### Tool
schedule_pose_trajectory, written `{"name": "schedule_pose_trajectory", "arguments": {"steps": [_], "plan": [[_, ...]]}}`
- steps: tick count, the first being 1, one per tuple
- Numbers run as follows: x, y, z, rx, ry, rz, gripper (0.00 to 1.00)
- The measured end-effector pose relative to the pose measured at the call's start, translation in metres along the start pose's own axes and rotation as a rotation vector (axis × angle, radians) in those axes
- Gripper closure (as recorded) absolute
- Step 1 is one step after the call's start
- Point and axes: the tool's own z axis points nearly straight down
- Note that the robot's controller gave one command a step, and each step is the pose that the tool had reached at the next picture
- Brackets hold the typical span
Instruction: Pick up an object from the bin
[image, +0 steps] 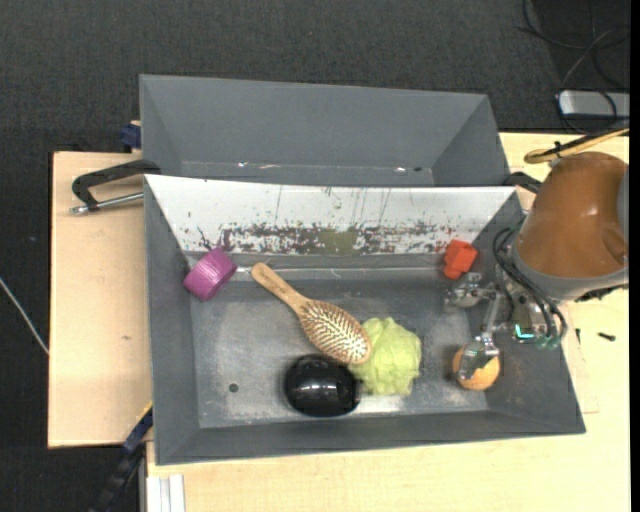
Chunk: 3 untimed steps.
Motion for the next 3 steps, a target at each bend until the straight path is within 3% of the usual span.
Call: {"name": "schedule_pose_trajectory", "arguments": {"steps": [1,2,3], "plan": [[-0.002,0.000,-0.003,0.001,-0.007,-0.002,0.00],[0.007,0.051,0.034,0.001,-0.008,0.117,0.00],[0.001,0.132,0.014,0.002,-0.011,0.006,0.00]]}}
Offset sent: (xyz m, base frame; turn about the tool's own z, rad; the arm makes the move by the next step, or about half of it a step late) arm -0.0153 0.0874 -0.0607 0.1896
